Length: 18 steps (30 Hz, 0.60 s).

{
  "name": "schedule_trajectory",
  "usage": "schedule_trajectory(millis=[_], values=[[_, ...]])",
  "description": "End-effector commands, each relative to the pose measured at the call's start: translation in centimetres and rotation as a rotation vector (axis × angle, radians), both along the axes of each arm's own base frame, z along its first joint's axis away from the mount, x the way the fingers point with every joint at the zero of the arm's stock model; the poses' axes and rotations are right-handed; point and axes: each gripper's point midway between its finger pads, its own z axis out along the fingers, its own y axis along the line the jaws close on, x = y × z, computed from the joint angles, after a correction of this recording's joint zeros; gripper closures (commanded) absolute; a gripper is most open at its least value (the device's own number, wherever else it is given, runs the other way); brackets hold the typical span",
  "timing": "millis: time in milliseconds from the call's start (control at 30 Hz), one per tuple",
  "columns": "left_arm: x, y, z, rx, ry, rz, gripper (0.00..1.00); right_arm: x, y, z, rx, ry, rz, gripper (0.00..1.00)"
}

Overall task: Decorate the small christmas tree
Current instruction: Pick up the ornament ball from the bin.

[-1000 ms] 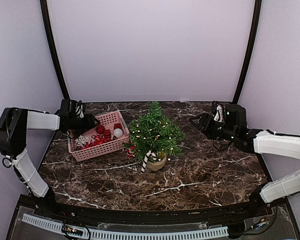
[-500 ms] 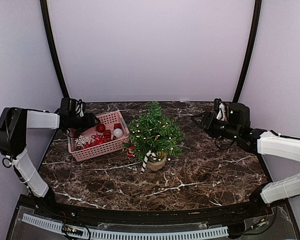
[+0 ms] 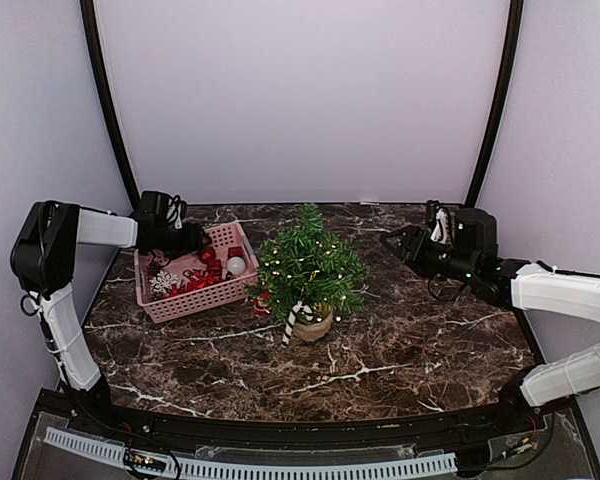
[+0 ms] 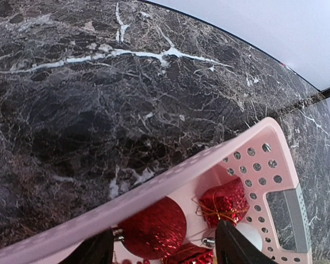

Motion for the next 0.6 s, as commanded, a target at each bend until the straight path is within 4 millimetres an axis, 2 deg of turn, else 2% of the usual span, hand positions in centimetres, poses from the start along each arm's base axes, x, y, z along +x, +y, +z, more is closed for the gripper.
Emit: schedule_trajectory(millis=[0,233,467,567], values=[[0.9,0.2,-0.9,0.092,0.021,-0.009,0.34,0.4,0.3,0.2,0.031,-0.017,0.011,0.35],[0.6,0.0,-3.4,0.194,0.084,-0.031,0.35,0.4,0.4,0.0,0.031,-0.010,0.015,0.35],[0.0,-0.3,-3.9,0.226,0.098,-0.037,0.36,0.4,0.4,-0.1,0.031,-0.007,0.014,0.36],[-0.1,-0.3,-3.9,0.224,0.093,-0.034,0.40,0.3,0.4,-0.1,0.030,-0.009,0.015,0.36]])
